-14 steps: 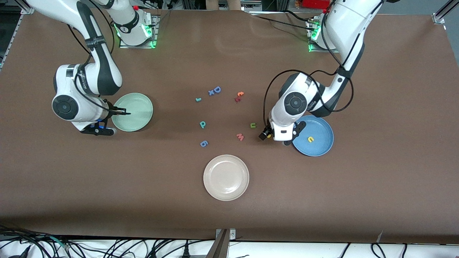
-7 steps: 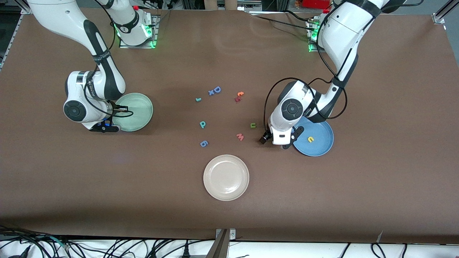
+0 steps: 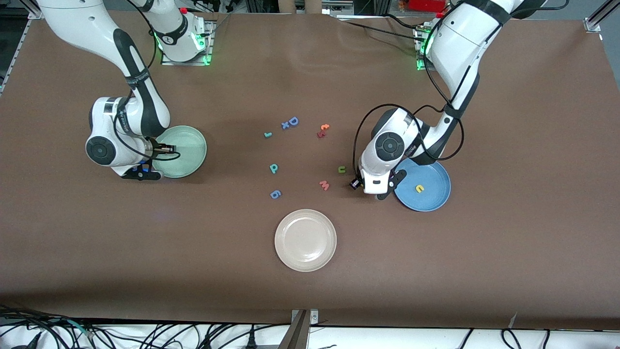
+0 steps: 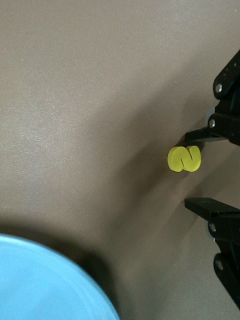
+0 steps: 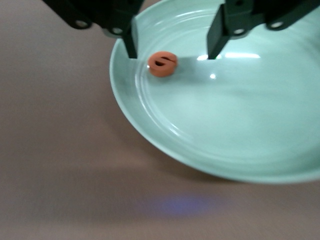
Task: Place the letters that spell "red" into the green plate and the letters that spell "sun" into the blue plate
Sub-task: 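Put the yellow s on the blue plate while the right gripper grasps the teal d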
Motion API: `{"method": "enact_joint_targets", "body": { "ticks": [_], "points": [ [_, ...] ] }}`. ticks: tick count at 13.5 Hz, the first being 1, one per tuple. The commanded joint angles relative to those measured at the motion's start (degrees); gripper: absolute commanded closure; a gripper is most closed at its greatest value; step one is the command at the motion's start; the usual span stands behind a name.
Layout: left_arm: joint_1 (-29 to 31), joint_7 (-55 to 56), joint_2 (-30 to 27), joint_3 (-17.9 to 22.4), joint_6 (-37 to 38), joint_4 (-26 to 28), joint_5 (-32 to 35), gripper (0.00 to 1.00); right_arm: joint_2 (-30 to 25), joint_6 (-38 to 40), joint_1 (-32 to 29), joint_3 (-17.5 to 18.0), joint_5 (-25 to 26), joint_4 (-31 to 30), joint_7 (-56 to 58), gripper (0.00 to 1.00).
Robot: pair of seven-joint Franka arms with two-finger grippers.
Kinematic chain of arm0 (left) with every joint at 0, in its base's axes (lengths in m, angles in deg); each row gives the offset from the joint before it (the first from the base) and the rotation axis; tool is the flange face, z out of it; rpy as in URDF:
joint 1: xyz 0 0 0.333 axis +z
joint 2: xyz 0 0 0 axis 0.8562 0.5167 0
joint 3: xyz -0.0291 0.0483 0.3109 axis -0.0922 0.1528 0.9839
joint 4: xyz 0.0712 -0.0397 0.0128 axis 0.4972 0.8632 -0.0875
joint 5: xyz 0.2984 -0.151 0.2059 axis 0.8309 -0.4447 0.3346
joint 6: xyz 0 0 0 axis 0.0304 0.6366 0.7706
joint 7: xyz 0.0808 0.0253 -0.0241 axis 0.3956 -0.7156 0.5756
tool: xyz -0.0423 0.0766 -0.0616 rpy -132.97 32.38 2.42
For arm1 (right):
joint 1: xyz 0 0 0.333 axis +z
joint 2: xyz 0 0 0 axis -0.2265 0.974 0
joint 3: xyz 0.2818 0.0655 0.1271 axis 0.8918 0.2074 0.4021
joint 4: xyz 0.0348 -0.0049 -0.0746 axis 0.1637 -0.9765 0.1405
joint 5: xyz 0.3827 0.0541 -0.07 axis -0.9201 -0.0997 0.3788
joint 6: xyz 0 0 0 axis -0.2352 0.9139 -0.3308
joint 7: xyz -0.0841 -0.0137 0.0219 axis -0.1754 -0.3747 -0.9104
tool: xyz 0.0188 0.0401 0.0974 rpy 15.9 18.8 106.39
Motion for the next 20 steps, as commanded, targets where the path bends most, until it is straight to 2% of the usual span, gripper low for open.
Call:
{"method": "enact_joint_targets", "body": {
  "ticks": [1, 4, 7, 9, 14, 17, 20],
  "points": [
    [-0.27, 0.36, 1.12, 0.19, -0.33, -1.27, 1.76, 0.69, -2.72, 3.41, 0.32, 1.51, -3.17, 3.26, -1.9, 0.15],
    [-0.01, 0.44, 0.85, 0.19, -0.24, -1.27, 1.67, 0.92, -3.08, 3.42, 0.32, 5.9, -4.68, 6.95, -8.56, 0.14],
    [0.16, 0.53, 0.33, 0.28, -0.07, -1.36, 1.67, 0.96, -2.38, 2.8, 0.76, 12.31, -4.68, 10.64, -19.98, 0.14],
    [0.52, 0.53, -2.21, 0.28, 2.03, -1.36, 1.67, 0.96, -0.19, 2.45, 3.03, 14.61, -4.68, 13.98, -29.02, 0.14],
    [1.65, 0.19, -5.47, 0.81, 7.39, -1.89, 1.75, 0.99, 8.77, -7.64, 12.09, 15.15, -4.59, 19.7, -47.15, 0.14],
    [6.21, -8.14, -6.61, 0.63, 11.0, -1.63, 1.84, 0.99, 12.91, -13.27, 15.34, 15.15, -4.5, 22.16, -56.81, 0.14],
    [11.49, -18.51, -7.41, 0.28, 14.79, -0.93, 1.76, 0.98, 14.85, -14.78, 16.05, 15.15, -4.85, 22.52, -61.48, 0.15]
  ]
}}
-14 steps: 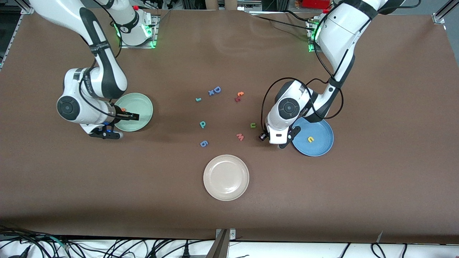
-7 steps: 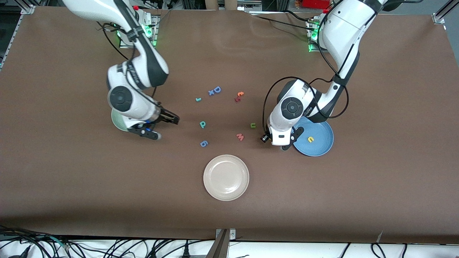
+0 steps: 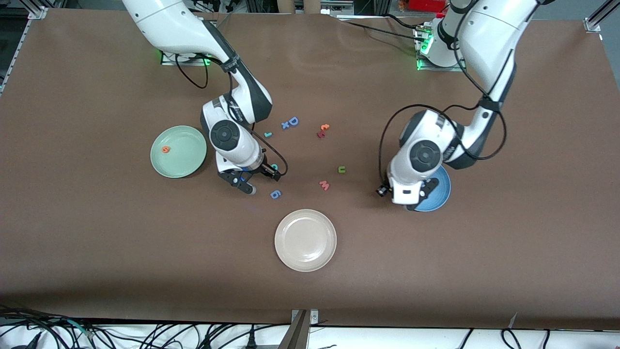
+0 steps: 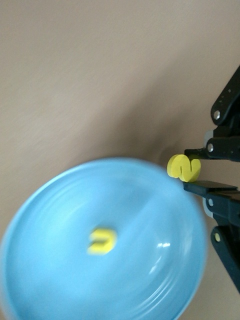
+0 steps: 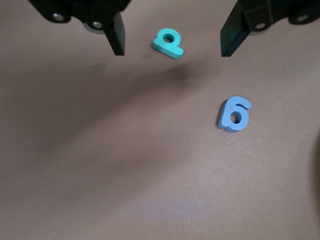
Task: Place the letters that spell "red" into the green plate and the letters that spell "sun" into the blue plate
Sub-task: 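Put the yellow s on the blue plate while the right gripper grasps the teal d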
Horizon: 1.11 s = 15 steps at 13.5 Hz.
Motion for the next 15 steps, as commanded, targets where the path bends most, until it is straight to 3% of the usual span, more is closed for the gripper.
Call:
{"method": "enact_joint_targets", "body": {
  "ticks": [1, 2, 3, 4, 5, 10, 11, 13, 15],
  "points": [
    [3.24, -6.21, -1.84, -0.78, 2.02, 1.6, 1.5, 0.91, 2.05, -0.38, 0.5, -0.34, -0.78, 1.8, -5.99, 0.15],
    [3.25, -6.22, -1.84, -0.78, 2.02, 1.6, 1.5, 0.67, 2.4, -0.29, 1.11, -0.26, -0.87, 1.72, -8.2, 0.15],
    [3.25, -6.13, -1.84, -0.78, 2.11, 1.6, 1.5, 0.33, 2.41, 0.06, 1.55, -0.34, -0.87, 1.63, -9.09, 0.15],
    [3.25, -5.52, -1.84, -0.87, 2.11, 1.52, 1.5, 0.1, 2.67, 0.24, 1.65, -0.26, -0.96, 1.45, -9.79, 0.15],
    [3.16, -5.34, -1.84, -0.87, 2.11, 1.52, 1.32, 0.0, 2.84, 0.24, 1.73, -0.26, -0.96, 1.37, -10.76, 0.17],
    [1.67, -4.38, -1.93, -1.39, 2.37, 0.82, 0.62, 0.0, 3.2, 0.42, 2.96, -0.17, -0.96, 0.75, -12.53, 0.25],
    [0.88, -4.11, -1.84, -2.35, 2.29, 0.64, 0.62, 0.0, 3.2, 0.42, 3.14, -0.25, -0.96, 0.31, -12.53, 0.31],
    [-1.05, -4.02, -1.67, -3.76, 1.76, 0.55, 0.62, 0.0, 3.11, 0.77, 3.14, -0.26, -0.96, 0.22, -12.18, 0.57],
    [-4.82, -4.2, -0.62, -3.95, 0.71, 0.64, 0.7, 0.0, 3.11, 0.86, 3.14, -0.26, -0.87, 0.22, -12.35, 0.62]
  ]
}}
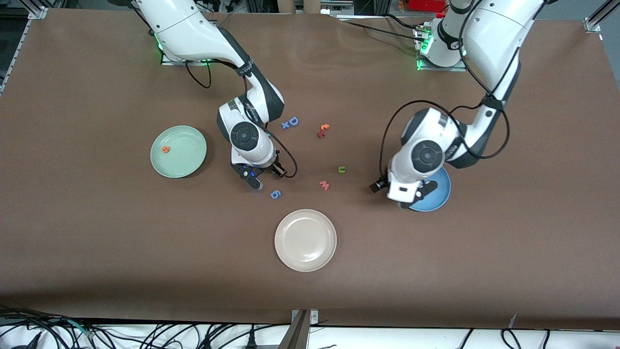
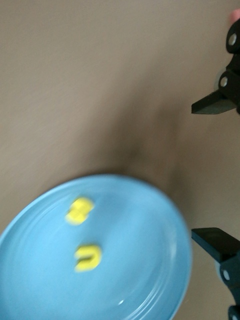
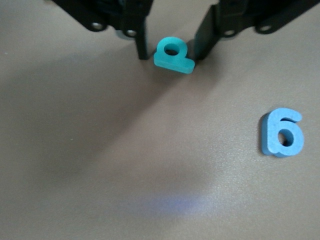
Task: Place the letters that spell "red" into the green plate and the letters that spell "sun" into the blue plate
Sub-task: 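Carry the teal d to the green plate while the left gripper grasps the green letter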
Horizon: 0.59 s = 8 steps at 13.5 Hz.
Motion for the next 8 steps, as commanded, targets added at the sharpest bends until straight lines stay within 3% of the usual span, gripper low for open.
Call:
{"method": "enact_joint_targets", "body": {
  "ticks": [1, 5, 8],
  "points": [
    [-5.27, 0.86, 0.97, 0.16, -2.2, 0.54, 0.71, 0.0, 0.23, 0.71, 0.48, -0.26, -0.79, -0.2, -0.36, 0.64],
    [-9.59, 0.86, 5.28, 0.17, -10.9, 0.81, 0.79, 0.0, 0.23, 1.5, 0.48, -0.35, -0.7, -0.2, -0.18, 0.71],
    [-10.65, -0.18, 6.52, 0.25, -13.11, 0.72, 1.5, 0.04, 0.05, 1.68, 0.48, -0.35, -0.7, -0.2, -0.18, 0.75]
  ]
}}
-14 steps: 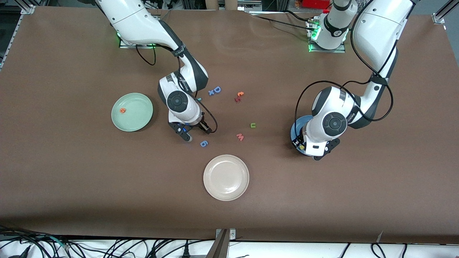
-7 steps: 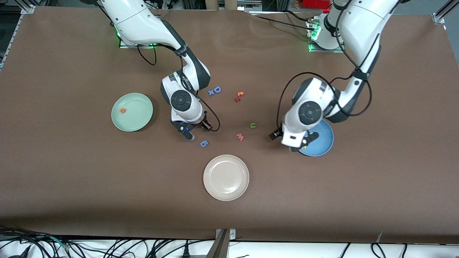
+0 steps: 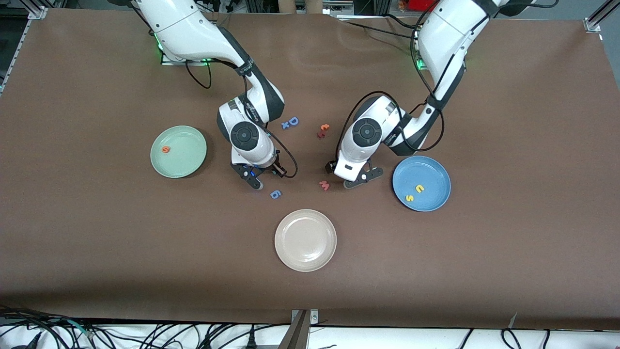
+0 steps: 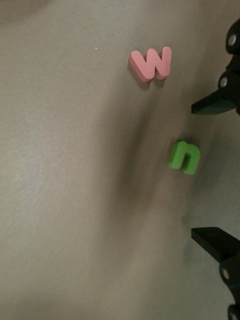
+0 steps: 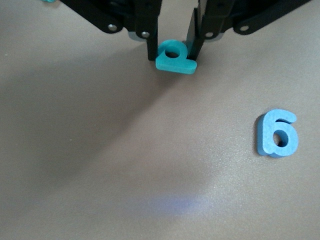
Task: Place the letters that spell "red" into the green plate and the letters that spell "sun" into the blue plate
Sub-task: 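Carry the teal d to the green plate while the left gripper grasps the green letter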
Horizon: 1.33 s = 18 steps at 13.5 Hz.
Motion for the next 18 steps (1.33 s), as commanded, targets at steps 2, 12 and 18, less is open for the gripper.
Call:
{"method": "enact_joint_targets", "body": {
  "ticks": [2, 12, 18],
  "points": [
    [-1.33, -0.99, 0.42, 0.46, -0.79, -0.33, 2.02, 0.09, -0.43, 3.73, 0.36, -0.52, -0.34, 0.09, 0.08, 0.75],
    [-1.52, -0.99, 0.86, 0.72, -0.79, -0.51, 3.34, 0.41, -10.18, 27.72, -0.25, -13.07, 0.37, 0.44, 21.22, 0.75],
    [-1.43, -0.99, 1.74, 0.72, -1.59, -0.59, 5.54, 0.55, -13.79, 29.25, -0.25, -26.09, -0.42, -8.51, 46.02, 0.75]
  ]
}}
